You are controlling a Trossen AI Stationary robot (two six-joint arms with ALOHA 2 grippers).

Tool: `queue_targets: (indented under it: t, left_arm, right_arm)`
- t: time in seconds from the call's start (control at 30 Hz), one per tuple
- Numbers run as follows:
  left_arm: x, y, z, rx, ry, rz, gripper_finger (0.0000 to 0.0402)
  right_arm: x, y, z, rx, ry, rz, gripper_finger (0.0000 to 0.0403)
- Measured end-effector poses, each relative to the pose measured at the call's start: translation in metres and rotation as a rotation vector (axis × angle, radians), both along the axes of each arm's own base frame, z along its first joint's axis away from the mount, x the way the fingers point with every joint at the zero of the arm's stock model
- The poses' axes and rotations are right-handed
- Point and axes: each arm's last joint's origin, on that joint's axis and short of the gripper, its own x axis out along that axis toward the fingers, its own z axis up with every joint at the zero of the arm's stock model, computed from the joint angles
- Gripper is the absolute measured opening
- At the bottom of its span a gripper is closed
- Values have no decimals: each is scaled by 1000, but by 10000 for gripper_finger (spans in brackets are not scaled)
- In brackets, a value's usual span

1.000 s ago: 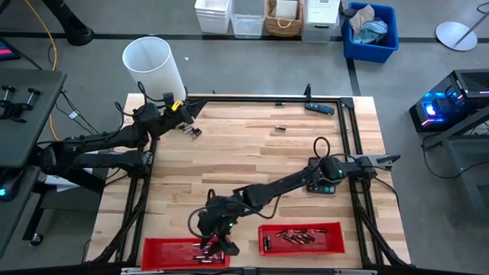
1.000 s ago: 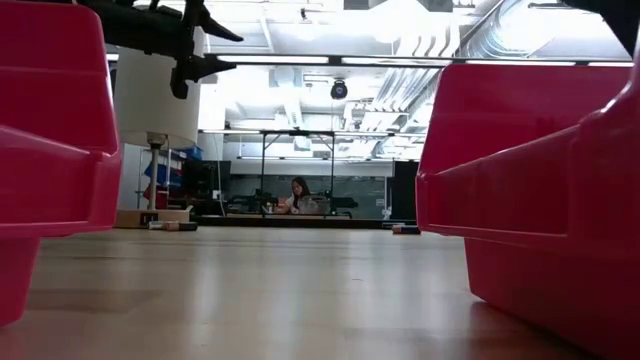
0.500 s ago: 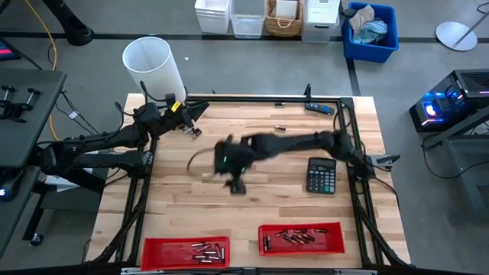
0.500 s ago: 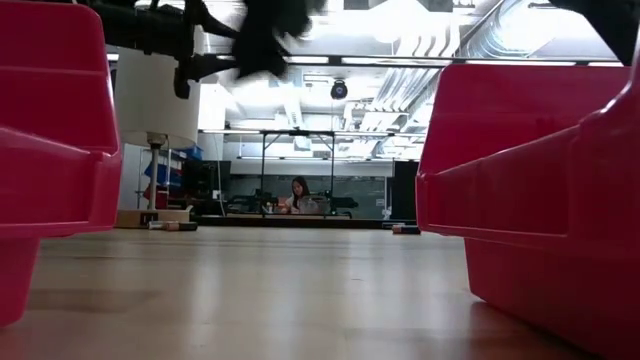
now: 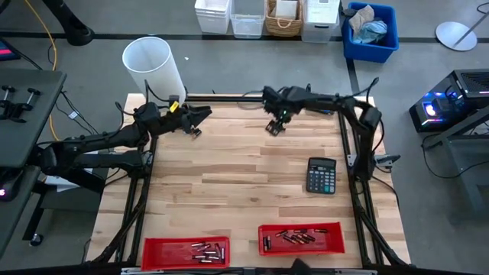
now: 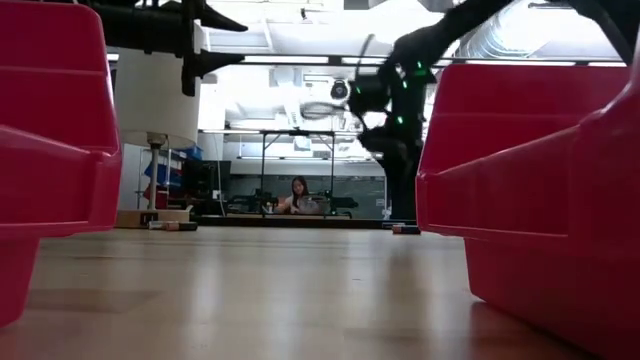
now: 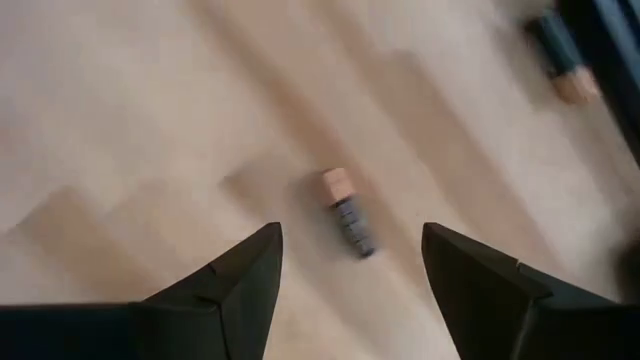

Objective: Sort batteries
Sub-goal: Put the black-brown battery into the right red bin

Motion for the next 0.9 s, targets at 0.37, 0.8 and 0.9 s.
queue_targets:
  t: [0.37,0.8,0.9]
  left_arm:
    - [1,1,-1,-26,-3,12,207]
    - [0,3,-1,-37,-9,89,207]
    - [0,3,-1,-41,-11,89,207]
  right_arm:
    - [-10,-33,-21,72,5,115,235]
    - [-4,-28,-32,8,84,144,165]
    - [-3,-23,-30,43,84,136,157]
